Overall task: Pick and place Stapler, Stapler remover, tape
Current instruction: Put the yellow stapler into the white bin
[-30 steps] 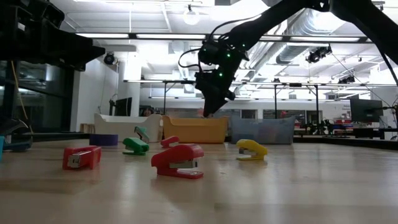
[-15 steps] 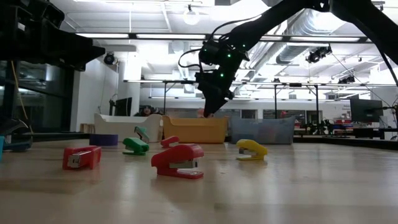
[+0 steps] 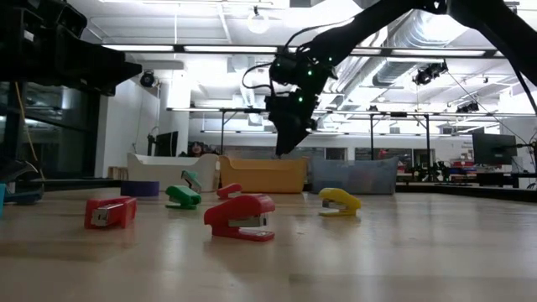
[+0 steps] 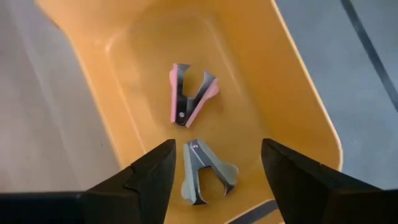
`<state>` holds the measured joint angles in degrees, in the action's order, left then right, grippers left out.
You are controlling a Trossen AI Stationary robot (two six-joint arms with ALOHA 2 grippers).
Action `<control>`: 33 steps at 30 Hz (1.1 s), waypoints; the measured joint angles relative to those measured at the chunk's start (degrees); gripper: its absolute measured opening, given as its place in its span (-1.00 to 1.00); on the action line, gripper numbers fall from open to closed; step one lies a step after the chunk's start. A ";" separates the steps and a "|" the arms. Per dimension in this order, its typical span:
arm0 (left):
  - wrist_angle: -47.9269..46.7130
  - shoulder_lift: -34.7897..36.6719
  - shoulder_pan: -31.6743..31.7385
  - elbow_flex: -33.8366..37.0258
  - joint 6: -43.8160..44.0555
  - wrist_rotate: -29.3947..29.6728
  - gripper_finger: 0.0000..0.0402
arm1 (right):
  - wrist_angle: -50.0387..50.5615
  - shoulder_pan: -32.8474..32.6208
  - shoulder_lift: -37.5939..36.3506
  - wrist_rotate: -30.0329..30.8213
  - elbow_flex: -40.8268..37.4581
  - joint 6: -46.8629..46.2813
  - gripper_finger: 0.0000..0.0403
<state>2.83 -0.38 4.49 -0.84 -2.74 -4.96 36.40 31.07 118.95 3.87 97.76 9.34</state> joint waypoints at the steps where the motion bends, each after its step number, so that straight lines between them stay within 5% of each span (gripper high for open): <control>1: -0.01 0.00 -0.01 0.01 0.02 -0.01 0.10 | 0.68 -0.28 -0.38 -0.21 0.00 0.00 0.13; 14: -0.02 0.00 -0.02 0.00 0.01 0.12 0.10 | 10.34 -7.43 -4.55 -0.34 -0.98 -0.20 0.12; 24: -0.01 0.00 -0.02 0.00 0.00 0.09 0.10 | 4.77 -15.90 -16.89 8.01 -18.68 -2.83 0.12; 33: -0.01 0.00 -0.01 0.01 0.00 -0.10 0.10 | -0.11 -24.07 -26.33 8.02 -33.87 -9.52 0.12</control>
<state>2.82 -0.38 4.48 -0.83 -2.74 -5.06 36.28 7.00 92.62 11.89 63.89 -0.18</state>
